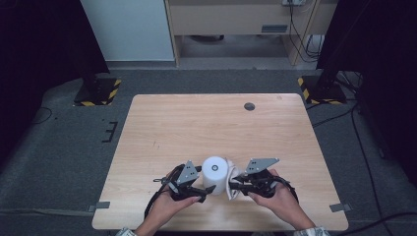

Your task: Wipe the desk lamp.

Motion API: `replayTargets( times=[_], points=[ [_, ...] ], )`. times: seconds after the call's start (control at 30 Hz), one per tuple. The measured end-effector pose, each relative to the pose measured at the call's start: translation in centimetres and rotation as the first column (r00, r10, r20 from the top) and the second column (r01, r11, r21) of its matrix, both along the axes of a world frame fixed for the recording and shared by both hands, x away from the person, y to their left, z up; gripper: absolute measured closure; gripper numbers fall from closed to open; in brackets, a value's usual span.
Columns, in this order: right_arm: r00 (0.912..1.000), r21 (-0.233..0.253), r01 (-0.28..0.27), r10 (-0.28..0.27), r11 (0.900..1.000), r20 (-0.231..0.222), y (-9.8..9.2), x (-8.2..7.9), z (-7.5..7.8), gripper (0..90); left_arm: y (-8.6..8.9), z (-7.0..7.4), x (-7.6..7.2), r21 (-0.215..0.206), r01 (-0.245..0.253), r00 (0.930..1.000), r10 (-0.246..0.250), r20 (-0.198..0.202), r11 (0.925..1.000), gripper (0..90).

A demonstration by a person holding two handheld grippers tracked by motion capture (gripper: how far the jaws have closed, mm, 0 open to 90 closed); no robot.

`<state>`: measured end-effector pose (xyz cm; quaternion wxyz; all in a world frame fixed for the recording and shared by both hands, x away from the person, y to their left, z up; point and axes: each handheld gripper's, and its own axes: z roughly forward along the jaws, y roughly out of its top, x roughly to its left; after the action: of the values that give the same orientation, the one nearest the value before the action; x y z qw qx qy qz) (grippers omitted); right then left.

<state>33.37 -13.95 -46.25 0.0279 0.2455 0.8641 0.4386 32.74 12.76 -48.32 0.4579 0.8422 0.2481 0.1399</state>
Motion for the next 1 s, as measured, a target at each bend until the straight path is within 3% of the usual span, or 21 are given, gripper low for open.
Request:
replayTargets(
  times=[0.17, 0.37, 1.0],
  points=[
    [0.9994, -0.013, -0.002, 0.002, 1.0, -0.035, 0.5, -0.1, -1.7, 77.1, 0.0, 0.0, 0.0, -0.002, 0.0, 1.0, 0.0, -0.001, 1.0, 19.0],
    [0.9989, -0.016, -0.005, 0.005, 1.0, -0.046, 0.9, -0.4, -2.3, 77.2, 0.0, 0.0, 0.0, -0.006, 0.0, 1.0, 0.0, -0.001, 1.0, 18.9],
    [0.9992, 0.048, -0.039, 0.039, 0.998, -0.002, 1.9, -2.0, 0.0, 77.0, 0.4, 0.1, 0.2, -0.038, 0.007, 0.9998, -0.008, -0.021, 0.9993, 19.0]
  ],
)
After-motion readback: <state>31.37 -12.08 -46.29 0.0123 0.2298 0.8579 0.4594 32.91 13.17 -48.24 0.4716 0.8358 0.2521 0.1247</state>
